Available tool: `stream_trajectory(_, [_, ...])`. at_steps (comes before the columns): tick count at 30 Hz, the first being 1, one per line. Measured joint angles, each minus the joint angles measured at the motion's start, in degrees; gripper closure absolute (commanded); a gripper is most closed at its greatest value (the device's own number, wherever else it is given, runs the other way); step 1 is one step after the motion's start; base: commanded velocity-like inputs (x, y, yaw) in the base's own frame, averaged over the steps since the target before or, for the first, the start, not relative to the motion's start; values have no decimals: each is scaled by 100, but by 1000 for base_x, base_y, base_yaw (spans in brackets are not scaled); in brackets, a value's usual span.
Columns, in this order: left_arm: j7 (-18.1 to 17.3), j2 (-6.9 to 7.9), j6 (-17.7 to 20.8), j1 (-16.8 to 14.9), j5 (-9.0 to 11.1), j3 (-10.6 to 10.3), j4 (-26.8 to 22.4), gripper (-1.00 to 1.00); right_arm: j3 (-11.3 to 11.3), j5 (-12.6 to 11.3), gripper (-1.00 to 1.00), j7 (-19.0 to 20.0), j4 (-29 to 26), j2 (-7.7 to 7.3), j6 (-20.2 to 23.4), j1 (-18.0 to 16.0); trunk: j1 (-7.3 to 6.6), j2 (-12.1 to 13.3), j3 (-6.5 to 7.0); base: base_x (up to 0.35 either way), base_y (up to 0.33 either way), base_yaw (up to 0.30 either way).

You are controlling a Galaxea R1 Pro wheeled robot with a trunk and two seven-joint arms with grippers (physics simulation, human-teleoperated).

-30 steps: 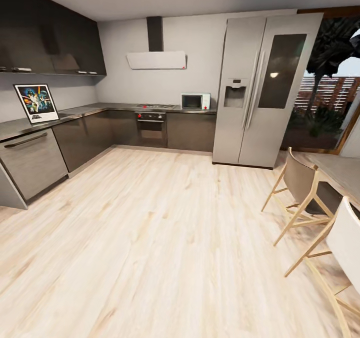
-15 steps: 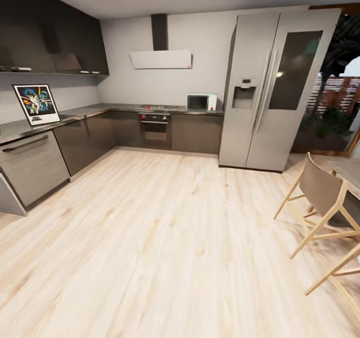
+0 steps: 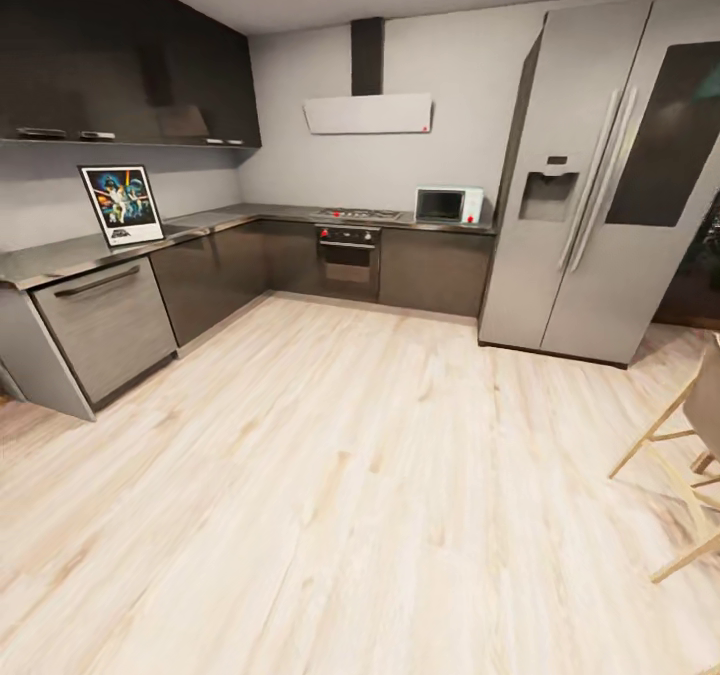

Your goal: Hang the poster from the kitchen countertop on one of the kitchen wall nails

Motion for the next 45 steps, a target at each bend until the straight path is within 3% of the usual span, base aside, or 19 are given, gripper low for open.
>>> stream_trajectory(12, [0, 0, 0, 0, -1, 0, 1, -100, 2, 0, -100, 0, 0, -1, 0, 0, 0, 0, -33, 340, 0, 227])
stream_trajectory(45, [0, -1, 0, 1, 5, 3, -1, -100, 0, 8, -100, 2, 18, -26, 5, 0, 0, 0, -37, 336, 28, 6])
